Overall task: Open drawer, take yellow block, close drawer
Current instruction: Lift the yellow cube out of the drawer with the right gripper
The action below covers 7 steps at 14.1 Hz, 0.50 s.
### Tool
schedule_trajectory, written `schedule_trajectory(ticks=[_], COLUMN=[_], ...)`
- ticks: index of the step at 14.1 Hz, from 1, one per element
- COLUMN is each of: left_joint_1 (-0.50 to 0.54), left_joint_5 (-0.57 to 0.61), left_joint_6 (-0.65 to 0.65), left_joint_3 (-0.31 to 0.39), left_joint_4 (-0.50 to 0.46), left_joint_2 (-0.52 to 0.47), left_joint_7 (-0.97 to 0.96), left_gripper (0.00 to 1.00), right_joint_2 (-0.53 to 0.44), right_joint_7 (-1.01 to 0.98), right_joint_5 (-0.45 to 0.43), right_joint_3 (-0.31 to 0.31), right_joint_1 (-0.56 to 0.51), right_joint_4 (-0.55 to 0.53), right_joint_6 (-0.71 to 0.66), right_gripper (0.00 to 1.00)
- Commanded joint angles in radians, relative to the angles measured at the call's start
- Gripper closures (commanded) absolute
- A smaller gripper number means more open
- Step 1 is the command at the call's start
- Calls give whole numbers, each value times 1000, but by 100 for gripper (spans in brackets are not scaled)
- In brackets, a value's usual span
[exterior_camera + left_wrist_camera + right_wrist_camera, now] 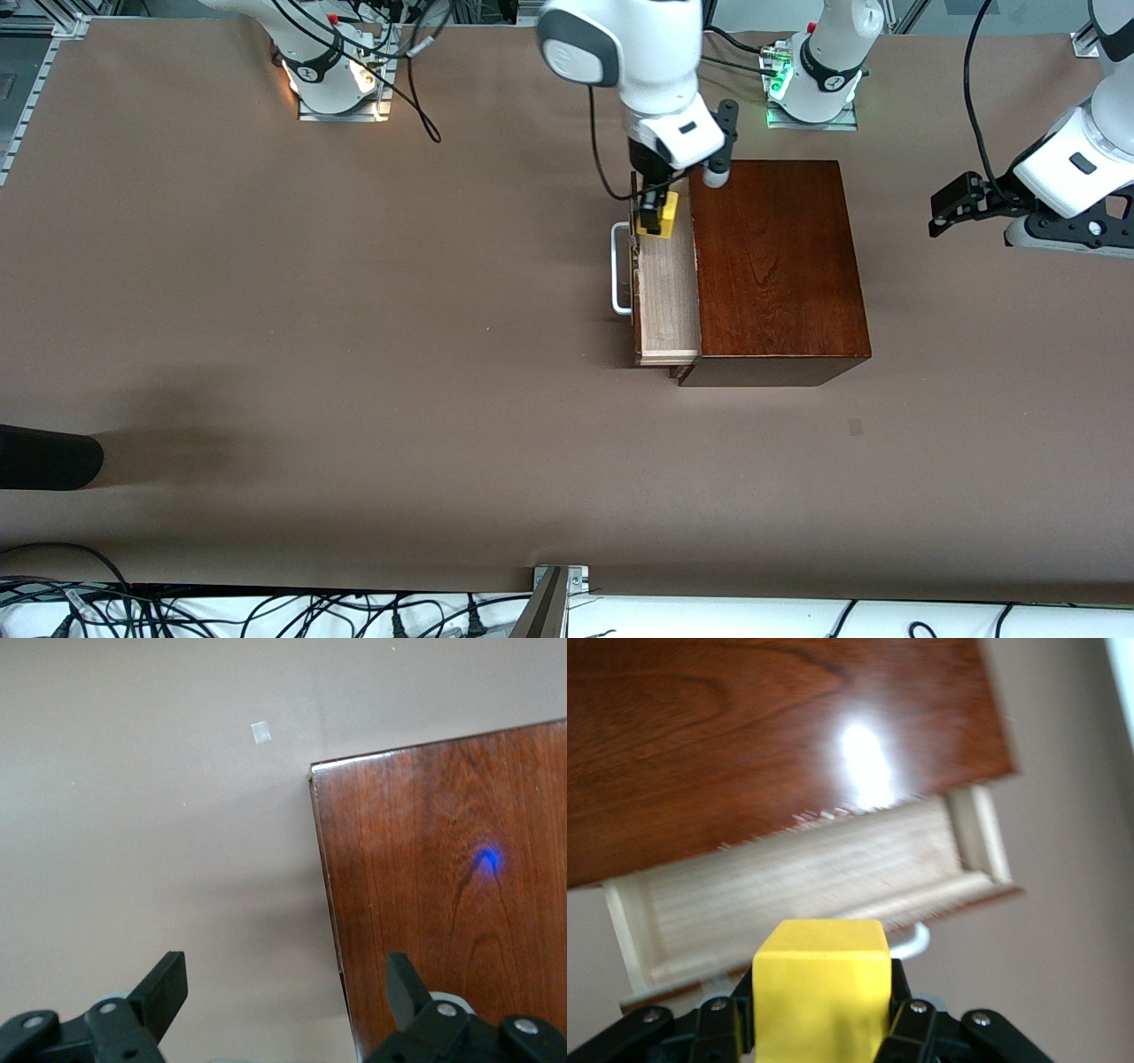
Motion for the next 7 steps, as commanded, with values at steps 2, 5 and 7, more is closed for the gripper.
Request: schedule_trajectory(ticks=[2, 5, 7], left_joint_1=[-4, -28, -74], left_joint_5=[-25, -75, -101], left_joint_6=[-71, -126, -181], left_joint_3=[-10, -29, -53], left_joint_4=[48, 47, 47], left_joint_2=[10, 35, 68], left_joint_7=[180, 467, 616], left_gripper=[0, 0, 0], right_joint_2=[-78, -114, -133], right_joint_7=[18, -22, -56], right_joint_5=[60, 150, 175], right_joint_3=[9, 9, 6], right_joint_1=[-172, -329, -421], right_joint_4=[-19, -23, -32], right_joint_6=[-79, -133, -180], right_gripper=[100, 100, 100])
